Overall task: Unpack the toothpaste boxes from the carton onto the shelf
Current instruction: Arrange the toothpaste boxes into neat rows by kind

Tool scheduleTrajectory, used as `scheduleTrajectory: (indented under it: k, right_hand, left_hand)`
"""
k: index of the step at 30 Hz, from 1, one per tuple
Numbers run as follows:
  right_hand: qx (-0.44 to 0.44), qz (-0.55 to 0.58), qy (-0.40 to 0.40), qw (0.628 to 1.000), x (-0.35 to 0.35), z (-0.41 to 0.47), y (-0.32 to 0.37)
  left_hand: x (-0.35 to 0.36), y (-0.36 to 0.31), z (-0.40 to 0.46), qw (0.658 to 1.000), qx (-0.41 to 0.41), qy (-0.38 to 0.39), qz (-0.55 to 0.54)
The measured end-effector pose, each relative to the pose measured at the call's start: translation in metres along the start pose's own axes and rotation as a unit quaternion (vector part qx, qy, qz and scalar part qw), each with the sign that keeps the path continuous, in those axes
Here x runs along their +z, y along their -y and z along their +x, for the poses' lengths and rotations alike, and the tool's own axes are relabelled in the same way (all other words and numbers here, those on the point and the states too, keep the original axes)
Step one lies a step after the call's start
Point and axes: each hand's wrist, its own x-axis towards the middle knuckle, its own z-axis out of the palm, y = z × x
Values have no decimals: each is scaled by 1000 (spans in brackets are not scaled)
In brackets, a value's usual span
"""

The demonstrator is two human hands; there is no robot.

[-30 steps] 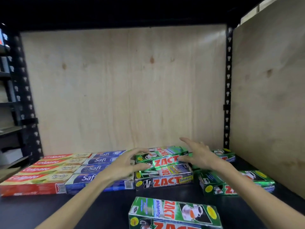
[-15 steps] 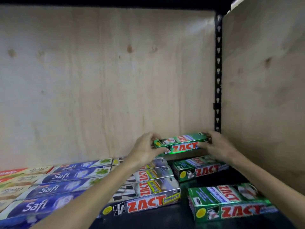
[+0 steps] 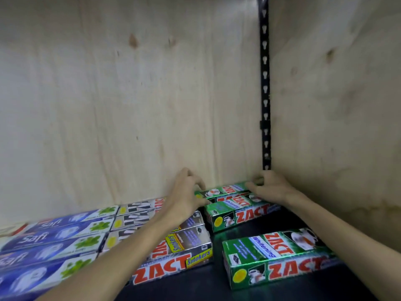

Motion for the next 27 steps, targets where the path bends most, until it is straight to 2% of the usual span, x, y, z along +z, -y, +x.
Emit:
scheduleTrajectory:
  k: [2, 6, 12, 15, 18, 27]
  right_hand:
    - [-11, -24, 7, 1000, 2, -5, 3]
    - [-34, -79, -1, 996, 6, -12, 5]
    - [-41, -94, 3, 995, 5, -21, 9]
    - [-42, -85, 3, 995, 6, -22, 10]
    - [-43, -83, 5, 996, 6, -23, 9]
    - [-43, -86, 6, 995, 7, -21, 7]
  left_hand:
    - [-1, 0, 0, 1000, -18, 13, 10]
    - [-18, -1, -1, 993, -72, 94, -14]
    - [-62, -16, -50, 987, -12, 161, 1]
    - [-73, -13, -82, 970, 49, 236, 38]
    - [-77, -13, -99, 955, 67, 280, 67]
    - [-80, -11, -104, 954, 73, 267, 110]
